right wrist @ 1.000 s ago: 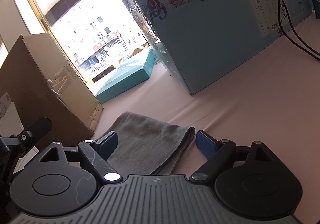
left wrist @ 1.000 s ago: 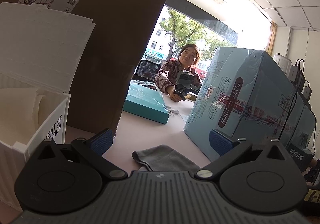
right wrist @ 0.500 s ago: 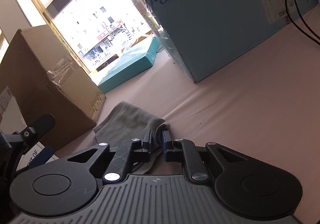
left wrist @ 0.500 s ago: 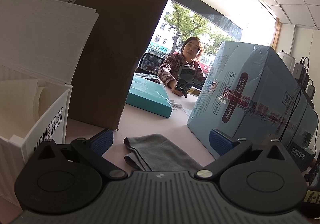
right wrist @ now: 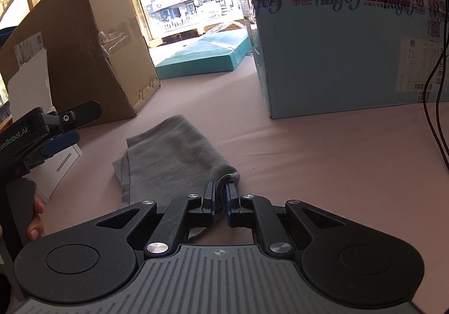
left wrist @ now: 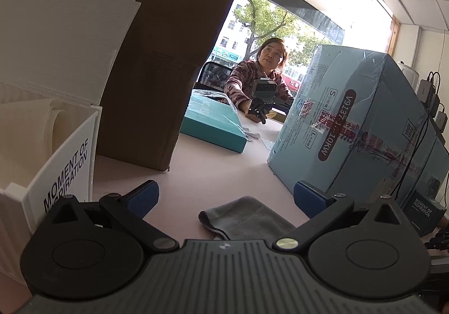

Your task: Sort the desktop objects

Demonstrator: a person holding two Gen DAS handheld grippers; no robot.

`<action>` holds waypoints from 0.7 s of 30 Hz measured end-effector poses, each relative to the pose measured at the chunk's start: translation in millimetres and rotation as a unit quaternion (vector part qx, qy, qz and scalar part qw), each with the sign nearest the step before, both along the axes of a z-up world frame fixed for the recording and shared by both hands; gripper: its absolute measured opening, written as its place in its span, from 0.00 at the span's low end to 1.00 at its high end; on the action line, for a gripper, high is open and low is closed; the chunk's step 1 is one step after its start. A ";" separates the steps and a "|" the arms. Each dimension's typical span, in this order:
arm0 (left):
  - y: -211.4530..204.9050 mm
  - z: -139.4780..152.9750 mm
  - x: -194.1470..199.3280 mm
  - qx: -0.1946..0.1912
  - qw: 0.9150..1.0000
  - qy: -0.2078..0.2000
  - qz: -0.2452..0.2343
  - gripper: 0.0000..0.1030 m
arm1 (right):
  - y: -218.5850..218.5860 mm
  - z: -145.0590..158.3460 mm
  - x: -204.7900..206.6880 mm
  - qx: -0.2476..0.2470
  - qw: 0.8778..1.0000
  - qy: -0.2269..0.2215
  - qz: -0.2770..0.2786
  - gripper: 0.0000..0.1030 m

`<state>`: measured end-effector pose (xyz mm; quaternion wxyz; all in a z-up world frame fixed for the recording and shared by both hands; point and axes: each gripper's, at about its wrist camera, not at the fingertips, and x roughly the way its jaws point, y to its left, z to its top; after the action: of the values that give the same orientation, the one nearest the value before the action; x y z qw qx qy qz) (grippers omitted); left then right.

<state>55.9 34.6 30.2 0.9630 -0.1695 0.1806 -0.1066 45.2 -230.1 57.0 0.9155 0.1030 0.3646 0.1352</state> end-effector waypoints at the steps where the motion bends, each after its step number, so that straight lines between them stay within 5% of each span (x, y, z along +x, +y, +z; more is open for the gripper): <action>1: 0.2 -0.6 1.0 -0.001 1.000 0.004 0.000 1.00 | -5.9 -0.1 0.6 0.007 1.000 0.004 -0.010 0.07; 7: 1.1 -5.6 10.0 -0.006 0.999 0.035 0.000 1.00 | -26.7 -6.9 1.1 0.036 0.998 0.008 -0.045 0.13; 9: 3.6 -8.9 14.3 -0.017 0.998 0.053 -0.001 1.00 | -28.3 -9.4 -0.7 0.045 0.997 -0.010 -0.065 0.31; 11: 6.2 -11.5 17.0 -0.028 0.997 0.066 -0.001 1.00 | -29.4 -10.6 -3.6 0.065 0.993 -0.035 -0.094 0.86; 12: 7.0 -12.4 17.7 -0.032 0.997 0.069 -0.001 1.00 | -29.1 -11.2 -4.3 0.073 0.990 -0.041 -0.111 0.93; 15: 6.5 -13.8 19.0 -0.032 0.997 0.073 0.002 1.00 | -22.1 -11.6 -4.0 0.080 0.986 -0.045 -0.143 0.94; 21: 5.6 -14.3 21.5 -0.031 0.997 0.077 0.005 1.00 | 7.6 -9.4 3.1 0.025 0.996 -0.043 -0.070 0.90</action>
<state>77.4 40.1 15.9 0.9409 -0.2081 0.2502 -0.0940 48.3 -222.4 47.6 0.9348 0.1451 0.3132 0.0842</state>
